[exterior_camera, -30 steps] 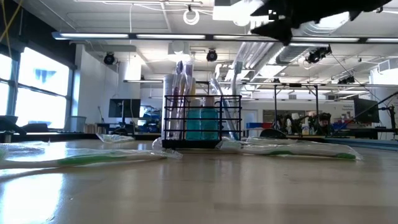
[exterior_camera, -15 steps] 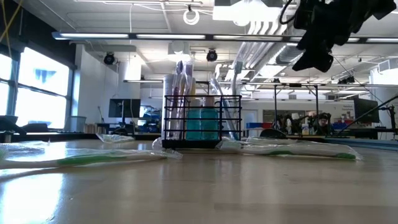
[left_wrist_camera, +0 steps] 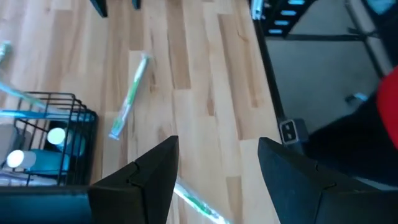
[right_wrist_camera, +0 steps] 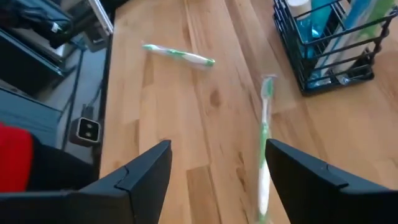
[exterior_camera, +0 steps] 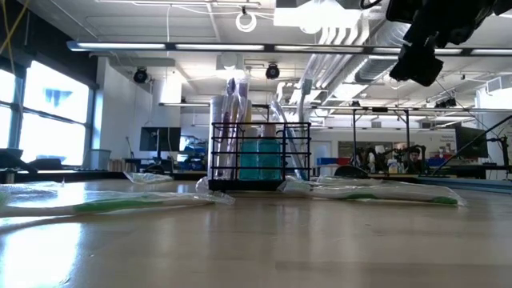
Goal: Pick & Place toothbrushing station
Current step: Put the green toothbrush into the left section wire organizer
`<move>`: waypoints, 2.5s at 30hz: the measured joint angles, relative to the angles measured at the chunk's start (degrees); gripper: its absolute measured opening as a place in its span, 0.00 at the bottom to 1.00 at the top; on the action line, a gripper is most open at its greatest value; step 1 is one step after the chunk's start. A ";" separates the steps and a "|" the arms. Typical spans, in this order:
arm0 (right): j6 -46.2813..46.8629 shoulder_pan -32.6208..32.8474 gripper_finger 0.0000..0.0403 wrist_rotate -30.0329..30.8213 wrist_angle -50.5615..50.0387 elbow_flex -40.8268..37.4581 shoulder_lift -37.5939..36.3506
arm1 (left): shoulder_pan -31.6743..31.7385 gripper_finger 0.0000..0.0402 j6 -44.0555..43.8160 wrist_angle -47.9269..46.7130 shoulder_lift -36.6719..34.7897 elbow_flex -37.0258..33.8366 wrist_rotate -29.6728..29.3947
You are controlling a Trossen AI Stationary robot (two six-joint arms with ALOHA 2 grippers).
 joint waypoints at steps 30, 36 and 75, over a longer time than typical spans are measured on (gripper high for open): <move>0.07 2.12 0.56 7.80 9.79 -0.02 34.77 | -10.88 0.54 -9.99 6.35 4.54 -0.07 -7.03; 0.47 2.19 0.50 11.12 9.93 0.33 39.77 | -9.05 0.54 -4.18 3.46 2.80 -0.07 -6.47; 15.30 3.72 0.04 5.92 16.71 -0.04 41.93 | -5.29 0.54 4.01 -4.15 -0.37 -0.04 10.35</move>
